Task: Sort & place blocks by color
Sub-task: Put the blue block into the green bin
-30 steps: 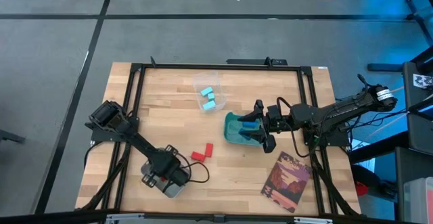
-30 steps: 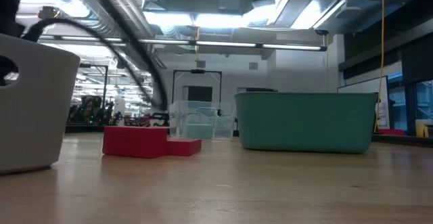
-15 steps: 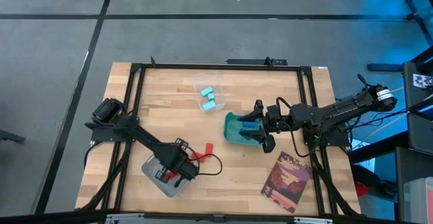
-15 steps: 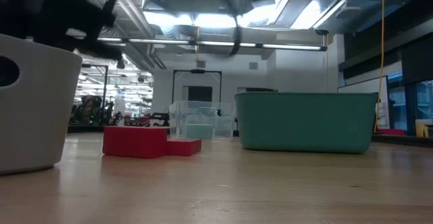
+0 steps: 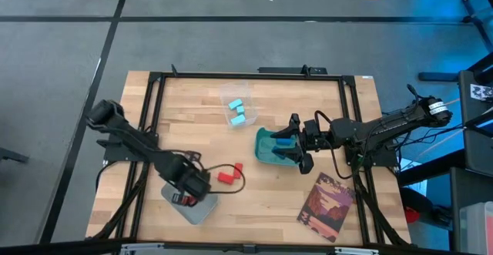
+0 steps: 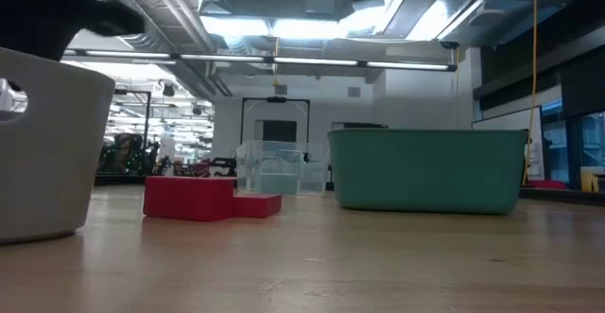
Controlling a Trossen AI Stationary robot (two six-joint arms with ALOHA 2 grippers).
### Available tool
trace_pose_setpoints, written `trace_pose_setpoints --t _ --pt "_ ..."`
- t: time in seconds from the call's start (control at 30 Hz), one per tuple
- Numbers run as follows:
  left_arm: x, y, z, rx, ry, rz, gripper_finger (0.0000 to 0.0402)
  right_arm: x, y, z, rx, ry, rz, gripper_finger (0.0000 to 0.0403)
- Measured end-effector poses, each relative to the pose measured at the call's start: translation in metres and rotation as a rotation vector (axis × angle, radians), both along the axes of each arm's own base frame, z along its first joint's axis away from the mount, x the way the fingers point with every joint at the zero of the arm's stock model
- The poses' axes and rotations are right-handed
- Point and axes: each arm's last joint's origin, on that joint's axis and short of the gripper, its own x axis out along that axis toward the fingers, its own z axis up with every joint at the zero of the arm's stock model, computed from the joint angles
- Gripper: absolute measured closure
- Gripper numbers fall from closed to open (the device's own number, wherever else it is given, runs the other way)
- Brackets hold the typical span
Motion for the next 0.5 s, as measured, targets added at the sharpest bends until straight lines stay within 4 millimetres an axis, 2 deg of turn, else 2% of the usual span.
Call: trace_pose_setpoints --t 0.1,0.23,0.37,0.5 --pt "-0.016 0.006 -0.004 -0.056 -0.024 0.128 0.0327 0.0 0.0 0.0 -0.001 0.0 0.0 0.0162" --pt "-0.03 0.008 -0.024 -0.087 0.018 0.242 0.027 0.0 0.0 0.0 -0.002 0.0 0.0 0.0162" --pt "-0.034 0.002 -0.04 -0.115 0.033 0.26 0.0224 0.0 0.0 0.0 -0.003 0.0 0.0 0.0162" --pt "-0.033 0.001 -0.046 -0.063 0.028 0.279 0.0199 0.0 0.0 0.0 -0.003 0.0 -0.001 0.0162"
